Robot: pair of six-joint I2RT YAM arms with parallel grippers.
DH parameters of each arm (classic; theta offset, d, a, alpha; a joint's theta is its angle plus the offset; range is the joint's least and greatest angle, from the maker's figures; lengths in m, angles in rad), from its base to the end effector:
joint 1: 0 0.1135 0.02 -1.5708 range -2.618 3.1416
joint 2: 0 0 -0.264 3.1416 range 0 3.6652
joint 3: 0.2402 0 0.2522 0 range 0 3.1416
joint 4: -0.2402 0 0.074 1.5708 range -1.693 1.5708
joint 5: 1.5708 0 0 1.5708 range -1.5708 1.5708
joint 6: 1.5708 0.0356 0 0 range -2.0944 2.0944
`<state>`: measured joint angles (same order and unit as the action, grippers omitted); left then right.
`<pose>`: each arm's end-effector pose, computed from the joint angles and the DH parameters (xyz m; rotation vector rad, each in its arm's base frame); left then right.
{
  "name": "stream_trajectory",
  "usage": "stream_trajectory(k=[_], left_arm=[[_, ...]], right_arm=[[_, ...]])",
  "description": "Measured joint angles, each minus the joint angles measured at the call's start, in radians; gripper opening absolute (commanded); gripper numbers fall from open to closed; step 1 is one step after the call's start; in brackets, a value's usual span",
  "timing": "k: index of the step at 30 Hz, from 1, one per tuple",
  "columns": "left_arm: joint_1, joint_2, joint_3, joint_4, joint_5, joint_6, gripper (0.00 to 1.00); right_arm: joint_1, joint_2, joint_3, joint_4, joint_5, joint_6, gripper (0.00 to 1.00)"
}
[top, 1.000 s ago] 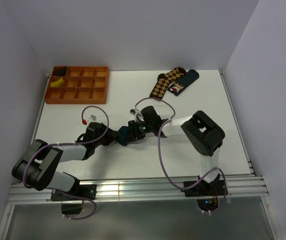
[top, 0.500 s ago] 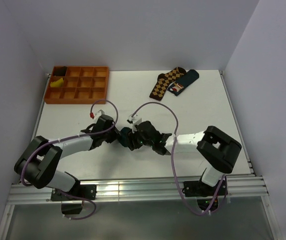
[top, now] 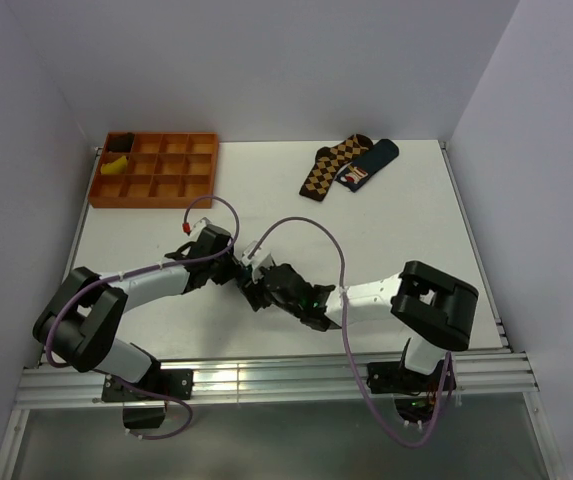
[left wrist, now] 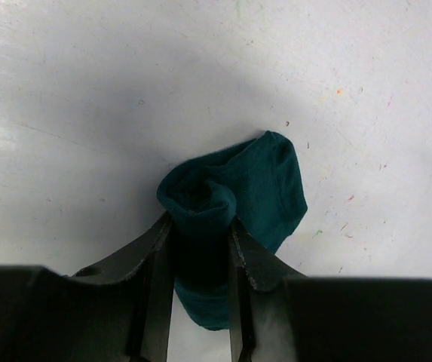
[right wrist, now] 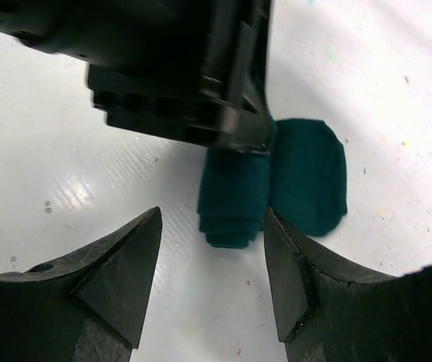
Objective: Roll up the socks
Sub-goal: Roll the sock at the center of the board.
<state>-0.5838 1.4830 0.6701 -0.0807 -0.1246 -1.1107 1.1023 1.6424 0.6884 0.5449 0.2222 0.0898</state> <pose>0.2338 -0.1492 0.1546 -0.7168 2.4430 -0.5667 0.1557 0.2902 0.1685 -0.8444 1.8260 0.5541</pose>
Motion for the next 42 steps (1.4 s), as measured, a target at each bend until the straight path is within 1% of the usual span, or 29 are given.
stream_trajectory(k=[4,11,17,20,21,23,24,26,27,28,29,31,32,33,36,38,39,42], left_arm=[[0.000,0.000,0.000,-0.001,0.000,0.000,0.00],[0.000,0.003,0.005,-0.008,0.008,0.000,0.00],[0.000,0.005,0.005,-0.008,0.016,0.000,0.00],[0.000,0.009,0.009,-0.010,0.019,0.000,0.00],[0.000,0.010,0.010,-0.010,0.020,0.000,0.00],[0.000,0.013,0.012,-0.010,0.023,0.000,0.00],[0.000,0.013,0.013,-0.010,0.023,0.000,0.01],[0.000,0.014,0.013,-0.008,0.023,0.000,0.02],[0.000,0.014,0.013,-0.008,0.023,0.000,0.04],[0.001,0.014,0.013,-0.007,0.023,0.000,0.06],[0.001,0.014,0.013,-0.007,0.023,0.000,0.09],[0.001,0.014,0.013,-0.007,0.023,-0.001,0.18],[0.001,0.013,0.013,-0.007,0.023,-0.001,0.24],[0.001,0.013,0.013,-0.007,0.023,-0.001,0.35],[0.001,0.006,0.011,-0.009,0.019,-0.002,0.57],[0.002,-0.004,0.006,-0.013,0.023,-0.004,0.62],[0.001,-0.014,0.001,-0.015,0.026,-0.007,0.68],[0.003,-0.047,-0.017,-0.015,0.031,-0.012,0.71]], right_arm=[[0.031,0.027,0.029,0.011,0.032,-0.033,0.63],[0.056,0.119,0.076,0.022,0.103,-0.097,0.62],[0.071,0.178,0.092,0.033,0.156,-0.132,0.56],[0.080,0.201,0.099,0.042,0.190,-0.142,0.51],[0.084,0.207,0.099,0.045,0.201,-0.144,0.45],[0.087,0.214,0.100,0.050,0.221,-0.150,0.36],[0.090,0.216,0.101,0.050,0.229,-0.152,0.28],[0.095,0.223,0.108,0.051,0.245,-0.153,0.20],[0.097,0.227,0.110,0.053,0.253,-0.152,0.12],[0.099,0.229,0.110,0.055,0.260,-0.152,0.07],[0.100,0.229,0.110,0.056,0.267,-0.149,0.00],[0.101,0.229,0.110,0.058,0.273,-0.143,0.00],[0.100,0.229,0.110,0.058,0.272,-0.138,0.00],[0.099,0.229,0.110,0.058,0.269,-0.131,0.00],[0.081,0.224,0.104,0.062,0.230,-0.098,0.00],[0.055,0.213,0.100,0.062,0.174,-0.066,0.00],[0.035,0.207,0.096,0.063,0.137,-0.048,0.00],[-0.026,0.193,0.089,0.063,0.026,0.008,0.00]])
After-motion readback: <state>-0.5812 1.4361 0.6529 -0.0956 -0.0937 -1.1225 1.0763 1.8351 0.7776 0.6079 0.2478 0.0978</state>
